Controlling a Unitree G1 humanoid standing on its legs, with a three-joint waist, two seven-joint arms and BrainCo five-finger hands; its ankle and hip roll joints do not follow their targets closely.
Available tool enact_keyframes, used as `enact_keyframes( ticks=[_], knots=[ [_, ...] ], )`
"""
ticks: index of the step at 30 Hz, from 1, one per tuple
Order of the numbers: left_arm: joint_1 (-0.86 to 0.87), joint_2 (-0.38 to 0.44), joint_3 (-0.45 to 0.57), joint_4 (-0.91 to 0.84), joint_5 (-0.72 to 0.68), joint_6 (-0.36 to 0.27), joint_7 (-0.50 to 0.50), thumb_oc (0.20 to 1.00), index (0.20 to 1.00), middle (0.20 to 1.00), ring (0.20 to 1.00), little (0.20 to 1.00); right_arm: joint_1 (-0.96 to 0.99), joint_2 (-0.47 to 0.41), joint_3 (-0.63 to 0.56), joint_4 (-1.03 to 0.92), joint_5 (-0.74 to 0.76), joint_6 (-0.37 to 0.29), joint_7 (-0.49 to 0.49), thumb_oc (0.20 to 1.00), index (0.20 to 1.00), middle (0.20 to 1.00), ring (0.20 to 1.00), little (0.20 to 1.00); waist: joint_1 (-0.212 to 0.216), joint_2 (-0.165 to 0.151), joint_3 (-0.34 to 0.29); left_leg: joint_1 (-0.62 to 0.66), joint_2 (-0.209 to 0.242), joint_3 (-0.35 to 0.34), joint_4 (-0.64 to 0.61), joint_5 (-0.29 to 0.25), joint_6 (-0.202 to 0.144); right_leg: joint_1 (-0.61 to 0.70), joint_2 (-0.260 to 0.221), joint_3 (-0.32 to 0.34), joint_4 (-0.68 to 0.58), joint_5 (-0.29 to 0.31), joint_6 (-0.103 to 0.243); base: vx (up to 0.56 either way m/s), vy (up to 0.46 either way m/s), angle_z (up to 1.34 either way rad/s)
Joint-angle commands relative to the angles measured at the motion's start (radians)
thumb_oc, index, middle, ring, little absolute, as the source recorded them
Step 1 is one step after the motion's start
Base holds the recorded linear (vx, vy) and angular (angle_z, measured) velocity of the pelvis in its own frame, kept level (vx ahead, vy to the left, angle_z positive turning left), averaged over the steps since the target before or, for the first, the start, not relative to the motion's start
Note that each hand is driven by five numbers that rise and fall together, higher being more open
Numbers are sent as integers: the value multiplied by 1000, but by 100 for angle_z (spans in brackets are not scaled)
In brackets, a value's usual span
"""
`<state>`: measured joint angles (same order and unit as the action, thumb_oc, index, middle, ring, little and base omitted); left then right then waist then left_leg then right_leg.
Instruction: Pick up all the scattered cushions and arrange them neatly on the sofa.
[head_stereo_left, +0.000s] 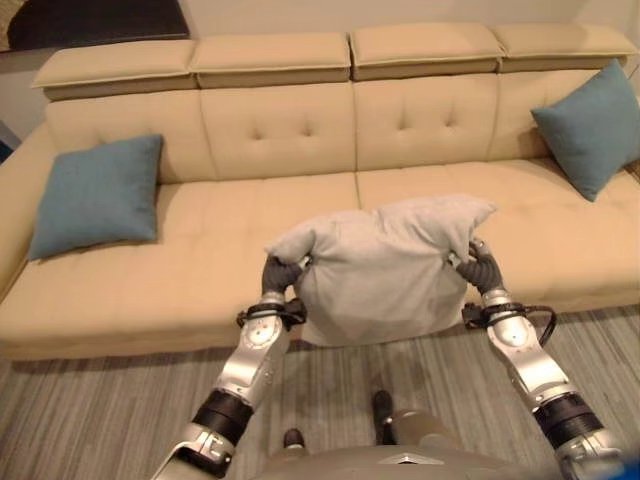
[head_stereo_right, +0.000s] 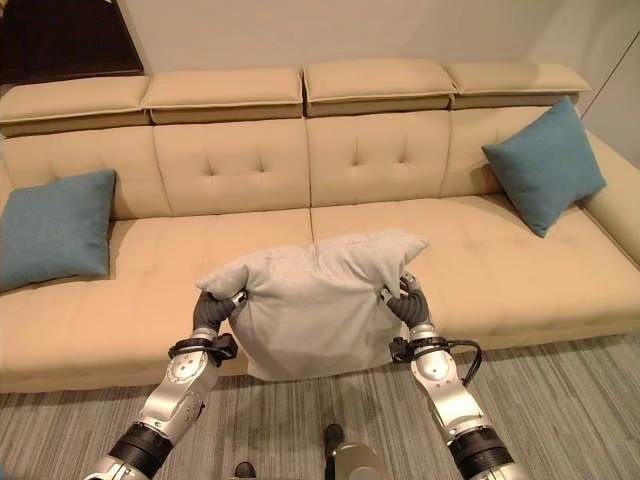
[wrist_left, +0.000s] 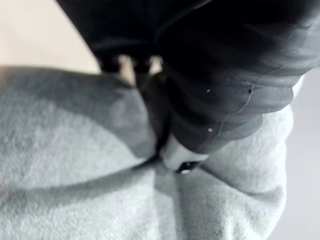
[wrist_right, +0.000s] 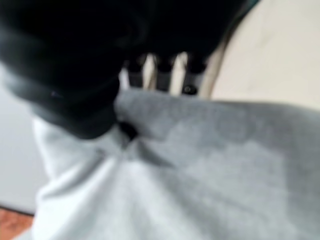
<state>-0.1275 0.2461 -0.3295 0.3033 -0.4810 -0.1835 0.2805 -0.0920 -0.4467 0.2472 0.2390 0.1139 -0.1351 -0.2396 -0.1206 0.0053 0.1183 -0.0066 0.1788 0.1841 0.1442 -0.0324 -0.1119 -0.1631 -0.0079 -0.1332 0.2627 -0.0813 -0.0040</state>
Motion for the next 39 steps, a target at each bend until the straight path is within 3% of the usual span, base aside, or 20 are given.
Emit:
enact_keyframes(
  ticks=[1, 2, 3, 5, 8, 11, 18, 20, 22, 23, 24, 25, 29, 32, 34, 37, 39],
  knots=[
    [-101, -29, -47, -51, 1, -85, -64, 200, 200, 200, 200, 200, -71, 52, 1, -117, 20, -109, 31, 200, 200, 200, 200, 200, 0, -81, -20, -35, -104, 46, 278, 18, -15, 138, -32, -10, -227, 102, 82, 74, -85, 48],
    [-103, -32, -51, -52, -1, -80, -61, 200, 200, 200, 200, 200, -64, 51, -2, -126, 20, -106, 29, 200, 200, 200, 200, 200, 1, -89, -15, -58, -88, 69, 300, 33, -17, 154, -39, -21, -230, 93, 77, 142, -109, 36],
    [-109, -34, -60, -47, 3, -76, -64, 200, 200, 200, 200, 200, -53, 54, -10, -131, 22, -102, 28, 200, 200, 200, 200, 200, 4, -94, -13, -99, -82, 98, 233, 23, 4, 176, -41, -34, -241, 81, 76, 202, -123, 32],
    [-112, -33, -61, -48, 14, -75, -62, 200, 200, 200, 200, 200, -56, 57, -11, -129, 22, -103, 28, 200, 200, 200, 200, 200, 11, -92, -18, -135, -103, 94, 149, 25, 24, 190, -28, -22, -251, 74, 80, 223, -59, 40],
    [-112, -41, -62, -40, 28, -73, -52, 200, 200, 200, 200, 200, -61, 66, -2, -113, 19, -108, 23, 200, 200, 200, 200, 200, 31, -72, -10, -160, -105, 58, -43, 130, 19, 215, 7, 6, -252, 48, 80, 242, 8, 2],
    [-98, -40, -47, -54, 25, -77, -51, 200, 200, 200, 200, 200, -63, 69, 10, -104, 20, -106, 28, 200, 200, 200, 200, 200, 51, -66, -1, -186, -90, 36, -96, 185, 4, 252, 26, 35, -245, 16, 71, 279, 32, -35],
    [-60, -24, -36, -77, 17, -75, -60, 200, 200, 200, 200, 200, -63, 89, 17, -117, 0, -99, 46, 200, 200, 200, 200, 200, 74, -70, -31, -142, -118, 69, -58, 124, 57, 284, -2, 67, -147, -56, 92, 293, 85, -40],
    [-62, -19, -31, -84, 15, -75, -47, 200, 200, 200, 200, 200, -75, 96, 26, -120, -11, -97, 46, 200, 200, 200, 200, 200, 84, -74, -28, -132, -132, 86, -31, 82, 83, 235, -31, 68, -8, -11, 128, 255, 123, -33],
    [-64, -13, -26, -93, 8, -77, -40, 200, 200, 200, 200, 200, -94, 102, 36, -127, -16, -94, 49, 200, 200, 200, 200, 200, 81, -76, -14, -104, -140, 107, -23, 51, 106, 159, -62, 64, 126, 84, 182, 241, 126, -31],
    [-70, -5, -21, -94, 16, -77, -29, 200, 200, 200, 200, 200, -110, 110, 44, -124, -15, -94, 50, 200, 200, 200, 200, 200, 76, -62, -1, -67, -132, 121, -26, 28, 119, 93, -78, 36, 219, 105, 183, 356, 180, -34],
    [-74, -4, -11, -90, 19, -79, -24, 200, 200, 200, 200, 200, -117, 113, 45, -120, -12, -89, 50, 200, 200, 200, 200, 200, 68, -53, 4, -23, -138, 126, -39, 9, 118, 34, -98, -16, 205, 83, 168, 465, 158, -50],
    [-72, -3, -2, -86, 17, -80, -31, 200, 200, 200, 200, 200, -123, 106, 39, -115, -6, -89, 56, 200, 200, 200, 200, 200, 57, -51, 1, 9, -156, 119, -57, -10, 108, -7, -89, -36, 90, 58, 147, 413, 76, -68],
    [-67, -13, 11, -70, 16, -80, -36, 200, 200, 200, 200, 200, -112, 94, 24, -119, -3, -93, 54, 200, 200, 200, 200, 200, 27, -69, 1, 64, -185, 84, -61, -52, 89, -9, -81, -37, -151, 114, 153, 319, -56, -1],
    [-54, -23, 12, -68, 24, -79, -43, 200, 200, 200, 200, 200, -93, 86, 10, -130, -5, -93, 57, 200, 200, 200, 200, 200, 26, -78, -18, 71, -187, 77, -31, -68, 80, 45, -80, -27, -175, 120, 152, 250, -95, 17],
    [-50, -30, 11, -64, 15, -82, -57, 200, 200, 200, 200, 200, -69, 70, -7, -137, -6, -97, 60, 200, 200, 200, 200, 200, 28, -77, -28, 56, -177, 58, 42, -52, 54, 98, -67, -27, -208, 113, 133, 191, -135, 28],
    [-55, -33, 6, -63, 0, -80, -73, 200, 200, 200, 200, 200, -46, 61, -24, -147, 11, -100, 61, 200, 200, 200, 200, 200, 21, -92, -31, 18, -126, 83, 173, -13, 10, 142, -66, -55, -236, 107, 110, 116, -137, 48],
    [-64, -41, -5, -60, -3, -73, -66, 200, 200, 200, 200, 200, -44, 56, -21, -155, 17, -101, 57, 200, 200, 200, 200, 200, 20, -97, -30, 0, -106, 94, 191, -19, 10, 163, -59, -66, -243, 92, 102, 81, -88, 43]
  ],
)
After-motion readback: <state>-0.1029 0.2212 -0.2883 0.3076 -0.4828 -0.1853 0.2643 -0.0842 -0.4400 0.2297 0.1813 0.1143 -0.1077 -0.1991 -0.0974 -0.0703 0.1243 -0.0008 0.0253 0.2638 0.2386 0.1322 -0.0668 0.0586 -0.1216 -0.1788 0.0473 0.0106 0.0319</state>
